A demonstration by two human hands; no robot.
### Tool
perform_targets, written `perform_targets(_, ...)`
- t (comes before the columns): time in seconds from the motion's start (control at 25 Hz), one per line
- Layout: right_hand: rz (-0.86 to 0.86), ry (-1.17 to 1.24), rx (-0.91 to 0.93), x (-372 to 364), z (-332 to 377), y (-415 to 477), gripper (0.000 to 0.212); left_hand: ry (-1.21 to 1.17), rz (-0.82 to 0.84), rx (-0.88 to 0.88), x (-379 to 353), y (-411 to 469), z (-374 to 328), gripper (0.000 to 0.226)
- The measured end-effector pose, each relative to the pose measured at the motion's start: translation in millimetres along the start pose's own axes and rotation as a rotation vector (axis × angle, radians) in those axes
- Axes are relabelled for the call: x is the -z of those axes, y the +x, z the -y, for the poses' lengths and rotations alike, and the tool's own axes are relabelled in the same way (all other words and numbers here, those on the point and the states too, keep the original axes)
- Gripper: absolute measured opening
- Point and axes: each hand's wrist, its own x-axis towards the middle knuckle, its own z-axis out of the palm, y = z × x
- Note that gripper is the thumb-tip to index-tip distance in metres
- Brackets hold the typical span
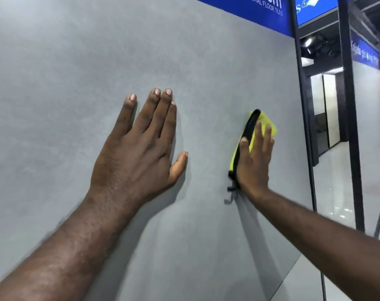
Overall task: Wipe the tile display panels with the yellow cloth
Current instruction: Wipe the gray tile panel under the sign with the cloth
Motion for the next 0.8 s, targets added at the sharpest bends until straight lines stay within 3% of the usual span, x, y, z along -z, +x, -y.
perform_targets(0.04,0.055,-0.019,0.084,-0.4,6.3,-14.5,0.068,-0.002,0.002,-0.005,-0.4,0.0,0.0,0.090)
perform_targets(0.16,0.222,0.000,0.585,2.3,35.4,-3.9,0.062,-0.006,-0.015,0.002,-0.5,-0.1,2.2,0.091)
perform_targets(0.2,0.203,0.003,0.596,2.5,30.7,3.7,0.060,-0.025,-0.019,0.009,-0.6,0.2,2.0,0.091)
perform_targets(0.24,0.136,0.020,0.514,3.2,14.5,7.6,0.058,-0.053,-0.019,0.009,-0.7,1.5,1.4,0.091)
perform_targets(0.36,-0.038,0.121,0.000,4.9,-26.2,-46.3,0.056,-0.081,0.001,-0.085,-3.2,-2.6,-2.5,0.086)
perform_targets(0.4,-0.022,0.104,0.038,4.4,-23.3,-70.1,0.057,-0.079,0.000,-0.161,-4.6,-5.3,-3.1,0.083)
perform_targets(0.52,0.201,0.121,0.377,6.2,-1.1,-69.4,0.057,-0.100,-0.013,-0.269,-6.5,-5.2,-2.6,0.079)
perform_targets(0.56,0.202,0.121,0.372,8.8,0.2,-55.4,0.057,-0.119,-0.017,-0.267,-7.3,-4.2,-3.0,0.079)
perform_targets(0.72,0.106,0.188,-0.184,14.6,-30.0,-67.4,0.066,-0.152,-0.011,-0.274,-8.1,-5.6,-3.3,0.079)
perform_targets(0.8,0.272,0.189,-0.090,16.6,-15.9,-103.0,0.070,-0.148,-0.001,-0.283,-7.5,-6.9,-1.8,0.080)
